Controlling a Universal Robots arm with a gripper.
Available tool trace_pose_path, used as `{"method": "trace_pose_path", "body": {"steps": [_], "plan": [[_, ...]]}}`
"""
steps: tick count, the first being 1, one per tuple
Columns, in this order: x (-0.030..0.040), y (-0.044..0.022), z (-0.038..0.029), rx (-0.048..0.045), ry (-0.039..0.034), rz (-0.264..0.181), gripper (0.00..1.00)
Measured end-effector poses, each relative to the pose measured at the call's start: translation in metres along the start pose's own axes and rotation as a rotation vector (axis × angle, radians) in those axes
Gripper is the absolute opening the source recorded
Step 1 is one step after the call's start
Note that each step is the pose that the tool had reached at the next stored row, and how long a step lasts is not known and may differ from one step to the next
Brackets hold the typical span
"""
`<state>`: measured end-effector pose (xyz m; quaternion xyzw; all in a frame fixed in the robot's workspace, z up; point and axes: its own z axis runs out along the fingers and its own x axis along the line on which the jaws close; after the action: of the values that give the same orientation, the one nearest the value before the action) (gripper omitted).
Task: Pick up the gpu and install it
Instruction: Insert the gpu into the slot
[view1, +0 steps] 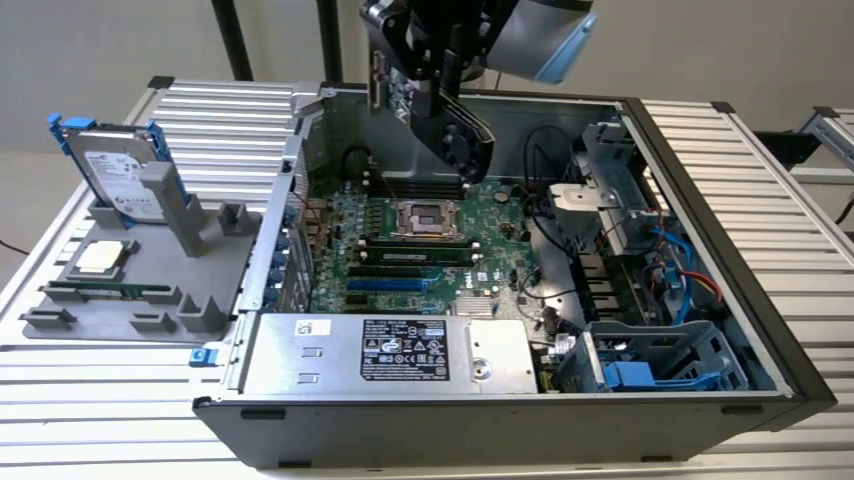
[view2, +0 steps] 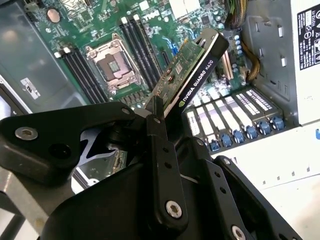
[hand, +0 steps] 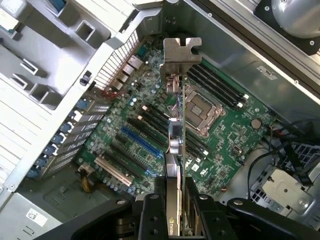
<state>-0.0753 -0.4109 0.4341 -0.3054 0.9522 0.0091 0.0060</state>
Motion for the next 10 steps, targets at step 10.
{"method": "trace_pose_path", "body": {"steps": [10], "plan": [[0.0000,0.0000,-0.0001,0.0028,-0.0043,-0.062,0.00]]}}
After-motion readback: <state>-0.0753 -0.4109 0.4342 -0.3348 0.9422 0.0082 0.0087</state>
